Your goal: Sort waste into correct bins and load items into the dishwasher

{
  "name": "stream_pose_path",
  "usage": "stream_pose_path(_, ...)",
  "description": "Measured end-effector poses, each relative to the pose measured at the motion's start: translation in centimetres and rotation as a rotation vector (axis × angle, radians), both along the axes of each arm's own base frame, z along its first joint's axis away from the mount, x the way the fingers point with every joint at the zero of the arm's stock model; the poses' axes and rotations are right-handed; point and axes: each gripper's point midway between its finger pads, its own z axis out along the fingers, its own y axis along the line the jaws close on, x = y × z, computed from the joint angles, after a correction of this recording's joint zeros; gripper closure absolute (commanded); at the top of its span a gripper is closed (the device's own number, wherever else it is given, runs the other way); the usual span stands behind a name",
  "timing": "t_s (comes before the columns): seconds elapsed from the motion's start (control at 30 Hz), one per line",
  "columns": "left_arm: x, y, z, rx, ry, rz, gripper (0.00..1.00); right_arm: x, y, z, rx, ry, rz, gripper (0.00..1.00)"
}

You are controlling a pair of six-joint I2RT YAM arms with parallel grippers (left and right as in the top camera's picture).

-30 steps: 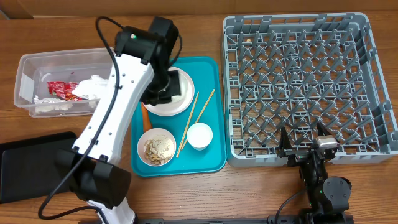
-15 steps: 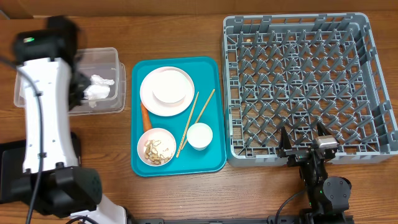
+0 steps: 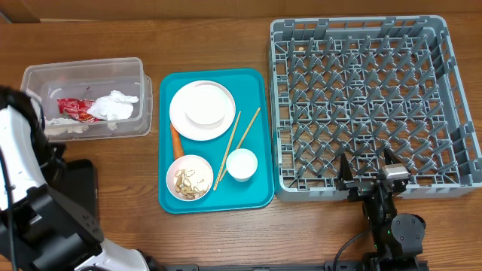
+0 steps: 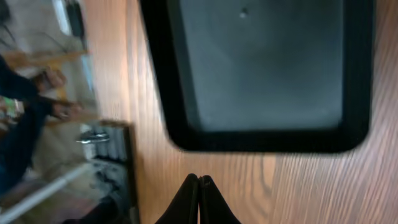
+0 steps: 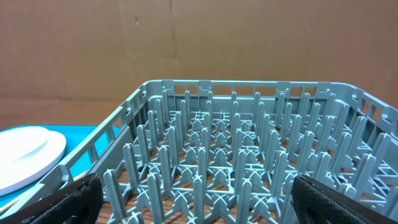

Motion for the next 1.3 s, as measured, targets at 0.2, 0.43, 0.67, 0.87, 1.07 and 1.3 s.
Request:
stream_pose_path(0.2, -1.0, 0.7, -5.1, -0.054, -0.051, 0.048, 0.96, 0.0, 0.0, 0.0, 0.0, 0.0, 0.0, 0.0)
stream_pose_path(0.43, -0.3, 0.6, -9.4, -0.089, -0.114, -0.096, 0.96, 0.0, 0.0, 0.0, 0.0, 0.0, 0.0, 0.0)
stream_pose_path(0.67, -0.1, -0.1, -12.6, -0.124, -0.153, -0.222, 0.96, 0.0, 0.0, 0.0, 0.0, 0.0, 0.0, 0.0)
stream_pose_path(0.87, 0.5, -1.3, -13.9, -0.181, -0.212, -0.288, 0.96, 0.0, 0.0, 0.0, 0.0, 0.0, 0.0, 0.0)
stream_pose_path(1.07, 3.1, -2.9, -14.1, -0.265, -0.333, -0.437, 0.96, 0.0, 0.0, 0.0, 0.0, 0.0, 0.0, 0.0)
stream_pose_path(1.3, 6.6, -7.6, -14.0, -0.318, -0.355, -0.669, 0.96, 0.0, 0.0, 0.0, 0.0, 0.0, 0.0, 0.0)
